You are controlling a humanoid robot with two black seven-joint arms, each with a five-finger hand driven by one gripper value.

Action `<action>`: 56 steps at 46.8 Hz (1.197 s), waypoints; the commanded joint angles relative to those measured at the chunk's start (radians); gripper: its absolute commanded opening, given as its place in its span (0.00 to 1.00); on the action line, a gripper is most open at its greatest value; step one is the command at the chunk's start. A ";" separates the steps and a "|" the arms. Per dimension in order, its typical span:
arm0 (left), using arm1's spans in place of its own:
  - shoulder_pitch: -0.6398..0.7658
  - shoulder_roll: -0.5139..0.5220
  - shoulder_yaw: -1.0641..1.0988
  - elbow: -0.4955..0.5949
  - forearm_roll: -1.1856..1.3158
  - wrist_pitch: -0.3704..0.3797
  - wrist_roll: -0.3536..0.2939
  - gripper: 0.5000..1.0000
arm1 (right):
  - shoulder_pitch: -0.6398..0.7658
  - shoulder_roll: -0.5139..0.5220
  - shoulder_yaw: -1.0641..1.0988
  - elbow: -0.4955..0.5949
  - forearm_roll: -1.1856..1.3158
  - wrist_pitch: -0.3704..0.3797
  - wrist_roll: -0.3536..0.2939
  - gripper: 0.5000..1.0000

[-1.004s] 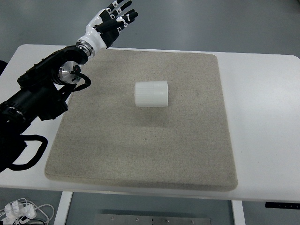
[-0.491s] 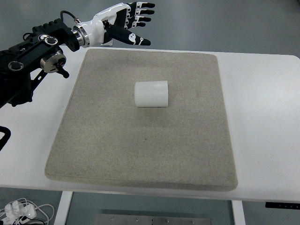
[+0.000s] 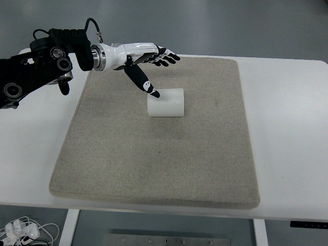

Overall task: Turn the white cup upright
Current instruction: 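Reach the left hand over the sideways white cup and lower fingers, then close the left hand fingers around the cup body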

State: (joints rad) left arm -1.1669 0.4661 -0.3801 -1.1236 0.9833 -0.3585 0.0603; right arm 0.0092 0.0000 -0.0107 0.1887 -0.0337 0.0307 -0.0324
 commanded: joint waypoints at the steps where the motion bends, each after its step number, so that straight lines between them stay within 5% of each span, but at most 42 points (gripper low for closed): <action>1: -0.016 -0.004 0.012 -0.007 0.054 -0.023 0.030 0.98 | 0.000 0.000 0.000 0.000 0.000 0.000 0.000 0.90; 9: -0.033 -0.018 0.046 -0.005 0.107 -0.057 0.088 0.98 | 0.000 0.000 0.000 0.000 0.000 0.000 0.000 0.90; 56: -0.030 -0.244 0.070 0.192 0.281 -0.034 0.082 0.98 | 0.000 0.000 0.000 0.000 0.000 0.000 0.000 0.90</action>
State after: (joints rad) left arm -1.1965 0.2291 -0.3098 -0.9339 1.2632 -0.3942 0.1414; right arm 0.0092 0.0000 -0.0108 0.1887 -0.0338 0.0307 -0.0323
